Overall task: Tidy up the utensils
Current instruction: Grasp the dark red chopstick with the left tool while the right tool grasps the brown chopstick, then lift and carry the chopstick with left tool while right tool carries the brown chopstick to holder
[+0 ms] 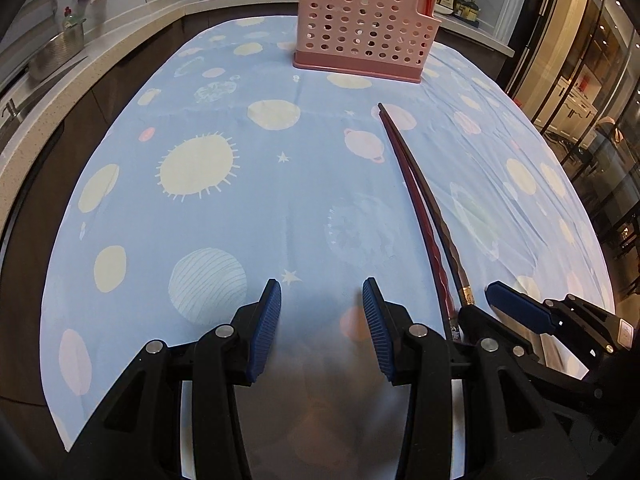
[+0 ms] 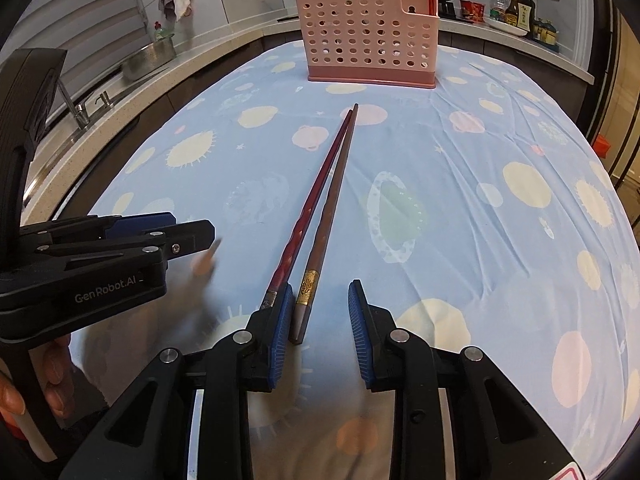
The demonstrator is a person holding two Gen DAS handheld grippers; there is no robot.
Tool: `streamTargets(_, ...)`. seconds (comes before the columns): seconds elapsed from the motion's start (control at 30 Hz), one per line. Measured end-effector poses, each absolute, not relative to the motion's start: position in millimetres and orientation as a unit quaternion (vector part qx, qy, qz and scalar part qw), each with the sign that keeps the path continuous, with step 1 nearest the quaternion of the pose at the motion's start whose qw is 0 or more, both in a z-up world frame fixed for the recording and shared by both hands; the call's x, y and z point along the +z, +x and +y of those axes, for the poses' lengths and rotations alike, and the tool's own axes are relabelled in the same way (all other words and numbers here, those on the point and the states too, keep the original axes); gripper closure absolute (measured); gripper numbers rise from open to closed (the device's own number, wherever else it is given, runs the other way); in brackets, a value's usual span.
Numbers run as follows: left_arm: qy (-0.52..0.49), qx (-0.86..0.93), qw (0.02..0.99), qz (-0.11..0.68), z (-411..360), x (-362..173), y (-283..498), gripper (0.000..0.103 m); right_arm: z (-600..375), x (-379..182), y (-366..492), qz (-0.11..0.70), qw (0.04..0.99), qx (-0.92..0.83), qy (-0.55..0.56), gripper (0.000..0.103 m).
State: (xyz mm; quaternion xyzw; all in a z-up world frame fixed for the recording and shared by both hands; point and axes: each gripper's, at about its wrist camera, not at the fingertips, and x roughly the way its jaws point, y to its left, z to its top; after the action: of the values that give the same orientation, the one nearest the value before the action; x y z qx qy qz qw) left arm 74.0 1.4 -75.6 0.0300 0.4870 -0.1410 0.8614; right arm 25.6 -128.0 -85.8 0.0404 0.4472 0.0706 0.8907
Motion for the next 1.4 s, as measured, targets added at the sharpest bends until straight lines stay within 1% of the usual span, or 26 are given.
streamTargets(0.03,0.030,-0.143,0.861,0.487,1,-75,73,0.062,-128,-86,25,0.446,0.892,0.067,0.035,0.083)
streamTargets(0.13,0.030,-0.150,0.859,0.488,-3,-75,71,0.062,-131,-87,23,0.444,0.894,0.060,0.027,0.091)
streamTargets(0.2,0.027,-0.153,0.859,0.488,-5,-74,68,0.054,-136,-88,22,0.444,0.894,0.057,0.030,0.095)
streamTargets(0.33,0.031,-0.167,0.858,0.485,-15,-72,60,0.053,-147,-88,19,0.443,0.895,0.045,0.038,0.096)
streamTargets(0.73,0.055,-0.208,0.845,0.490,-49,-81,38,0.053,-175,-90,4,0.440,0.895,0.018,0.064,0.096)
streamTargets(0.97,0.065,-0.203,0.848,0.486,-51,-82,37,0.055,-176,-90,2,0.439,0.896,0.020,0.068,0.096)
streamTargets(1.03,0.066,-0.200,0.849,0.485,-51,-82,35,0.057,-176,-90,2,0.439,0.896,0.020,0.068,0.096)
streamTargets(1.13,0.067,-0.200,0.850,0.483,-50,-82,34,0.065,-176,-90,1,0.438,0.896,0.021,0.069,0.096)
streamTargets(1.17,0.066,-0.201,0.849,0.484,-49,-82,34,0.070,-176,-90,0,0.438,0.896,0.022,0.069,0.096)
streamTargets(1.23,0.063,-0.204,0.848,0.484,-48,-82,34,0.076,-176,-90,-1,0.438,0.896,0.022,0.070,0.096)
streamTargets(1.3,0.062,-0.208,0.847,0.485,-48,-82,33,0.087,-177,-90,-2,0.437,0.896,0.023,0.071,0.096)
streamTargets(1.37,0.059,-0.213,0.845,0.487,-48,-82,32,0.094,-177,-90,-2,0.437,0.896,0.023,0.072,0.096)
streamTargets(1.4,0.058,-0.215,0.844,0.488,-48,-82,32,0.094,-177,-89,-3,0.437,0.896,0.023,0.072,0.096)
